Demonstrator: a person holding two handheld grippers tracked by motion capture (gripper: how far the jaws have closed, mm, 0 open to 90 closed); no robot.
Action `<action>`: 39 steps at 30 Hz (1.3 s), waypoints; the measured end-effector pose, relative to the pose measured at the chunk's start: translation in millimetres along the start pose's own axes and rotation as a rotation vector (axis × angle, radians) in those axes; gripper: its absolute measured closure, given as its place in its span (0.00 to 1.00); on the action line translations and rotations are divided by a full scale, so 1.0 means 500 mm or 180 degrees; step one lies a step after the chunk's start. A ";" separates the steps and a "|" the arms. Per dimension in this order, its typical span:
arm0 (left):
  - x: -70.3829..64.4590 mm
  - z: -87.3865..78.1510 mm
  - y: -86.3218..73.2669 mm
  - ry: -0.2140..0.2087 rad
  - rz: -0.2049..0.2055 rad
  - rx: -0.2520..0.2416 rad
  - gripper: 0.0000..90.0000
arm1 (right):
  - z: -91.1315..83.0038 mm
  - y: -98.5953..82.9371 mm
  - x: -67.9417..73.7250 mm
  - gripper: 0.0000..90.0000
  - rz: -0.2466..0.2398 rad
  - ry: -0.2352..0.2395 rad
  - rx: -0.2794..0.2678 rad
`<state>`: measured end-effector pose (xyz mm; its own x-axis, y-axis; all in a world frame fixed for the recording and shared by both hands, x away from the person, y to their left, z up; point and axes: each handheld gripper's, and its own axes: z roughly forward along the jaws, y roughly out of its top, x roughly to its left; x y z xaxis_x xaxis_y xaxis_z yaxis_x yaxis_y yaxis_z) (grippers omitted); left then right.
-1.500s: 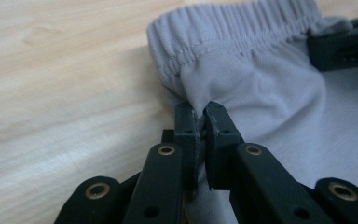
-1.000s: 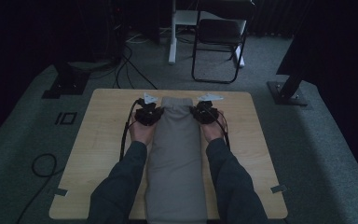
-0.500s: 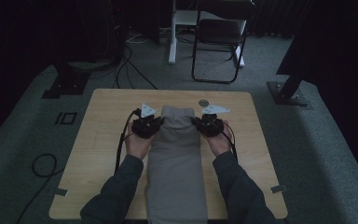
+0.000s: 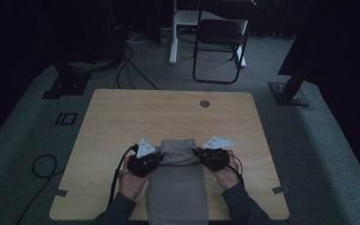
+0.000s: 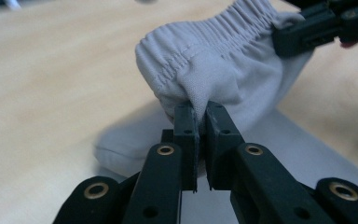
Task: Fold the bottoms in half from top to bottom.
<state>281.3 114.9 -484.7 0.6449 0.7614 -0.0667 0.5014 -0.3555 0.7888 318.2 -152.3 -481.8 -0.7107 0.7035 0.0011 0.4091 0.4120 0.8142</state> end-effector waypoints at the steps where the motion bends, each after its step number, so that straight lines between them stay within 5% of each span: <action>1: 0.000 0.000 0.000 0.0000 0.0000 0.0000 0.94 | 0.001 -0.013 0.007 0.96 -0.0022 -0.0006 0.0066; 2: -0.013 0.014 -0.032 -0.0039 -0.0047 0.0130 0.94 | 0.003 -0.027 0.013 0.96 -0.0015 -0.0010 0.0121; 6: -0.029 0.053 -0.079 -0.0032 -0.0043 0.0427 0.94 | 0.026 -0.078 0.033 0.96 0.0028 0.0023 0.0407; 10: -0.025 0.070 -0.104 -0.0050 -0.0071 0.0421 0.94 | 0.043 -0.111 0.040 0.95 0.0075 0.0037 0.0580; 19: 0.000 0.091 -0.088 0.0062 -0.0066 0.0382 0.94 | 0.078 -0.103 0.018 0.95 0.0165 -0.0039 0.0532; 39: 0.115 0.172 -0.013 0.0350 -0.0109 0.0372 0.93 | 0.185 -0.028 -0.058 0.95 0.0242 -0.0199 0.0486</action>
<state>364.6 114.3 -546.1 0.5625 0.8266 -0.0202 0.5898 -0.3841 0.7103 386.2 -124.8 -547.0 -0.6394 0.7686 0.0193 0.5458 0.4361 0.7155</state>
